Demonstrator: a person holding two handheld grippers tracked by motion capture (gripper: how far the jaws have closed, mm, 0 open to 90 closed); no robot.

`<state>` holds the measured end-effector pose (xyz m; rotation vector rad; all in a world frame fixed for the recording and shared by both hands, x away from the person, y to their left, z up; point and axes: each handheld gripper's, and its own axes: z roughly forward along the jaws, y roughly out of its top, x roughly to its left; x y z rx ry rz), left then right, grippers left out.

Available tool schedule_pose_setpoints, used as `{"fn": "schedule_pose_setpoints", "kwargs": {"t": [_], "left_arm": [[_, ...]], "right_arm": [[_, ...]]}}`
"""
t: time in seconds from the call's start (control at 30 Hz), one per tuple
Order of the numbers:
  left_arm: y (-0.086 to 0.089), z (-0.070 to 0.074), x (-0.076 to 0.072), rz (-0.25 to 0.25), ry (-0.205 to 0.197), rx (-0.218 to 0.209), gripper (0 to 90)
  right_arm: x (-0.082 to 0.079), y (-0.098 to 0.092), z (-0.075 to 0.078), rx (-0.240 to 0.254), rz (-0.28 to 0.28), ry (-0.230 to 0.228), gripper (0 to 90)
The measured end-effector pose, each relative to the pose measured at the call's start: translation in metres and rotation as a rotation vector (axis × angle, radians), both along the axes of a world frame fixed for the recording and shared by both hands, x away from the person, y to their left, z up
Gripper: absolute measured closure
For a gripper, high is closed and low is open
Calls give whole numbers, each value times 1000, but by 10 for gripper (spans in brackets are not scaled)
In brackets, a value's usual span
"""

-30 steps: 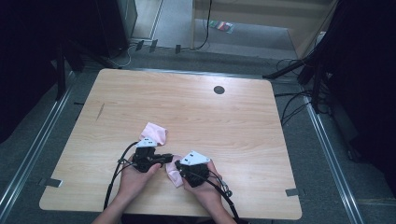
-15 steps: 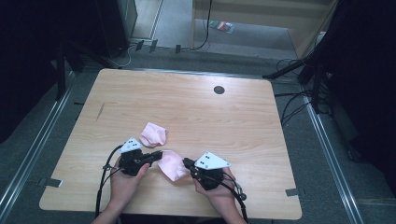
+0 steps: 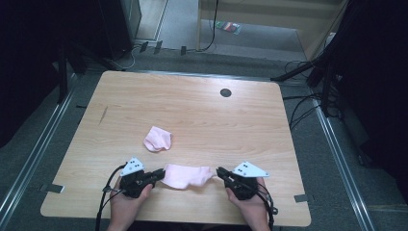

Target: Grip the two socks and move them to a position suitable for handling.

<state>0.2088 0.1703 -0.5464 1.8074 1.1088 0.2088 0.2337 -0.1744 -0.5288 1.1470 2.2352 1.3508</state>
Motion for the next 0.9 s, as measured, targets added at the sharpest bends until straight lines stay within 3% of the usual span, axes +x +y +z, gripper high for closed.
{"fn": "schedule_pose_setpoints", "kwargs": {"t": [0.13, 0.23, 0.3, 0.4, 0.47, 0.5, 0.53, 0.6, 0.73, 0.83, 0.9], "left_arm": [[3, 7, -1, -3, -14, -32, 576], [5, 9, 7, 22, -13, -65, 533], [5, 10, 13, 30, -16, -61, 538], [3, 7, 21, 38, 16, -29, 612], [3, 2, 25, 36, 52, -11, 691], [3, -1, 25, 32, 64, -18, 781], [3, -2, 25, 27, 68, -10, 781], [4, -3, 24, 11, 76, -7, 881], [11, -1, 22, 5, 72, -31, 900], [20, 2, 18, 16, 60, -25, 900], [27, 5, 15, 25, 58, -28, 900]], "right_arm": [[-4, -17, 4, 77, -87, 65, 782], [-12, -14, 5, 100, -116, 97, 688], [-14, -6, 4, 107, -113, 111, 604], [-16, 14, -2, 65, -108, 119, 552], [-17, 26, -8, 12, -102, 123, 551], [-18, 36, -15, -40, -109, 125, 564], [-18, 36, -15, -40, -109, 125, 564], [-19, 42, -19, -80, -112, 122, 601], [-22, 47, -21, -145, -88, 80, 842], [-20, 43, -17, -160, -84, 73, 877], [-17, 36, -13, -138, -88, 77, 883]]}}
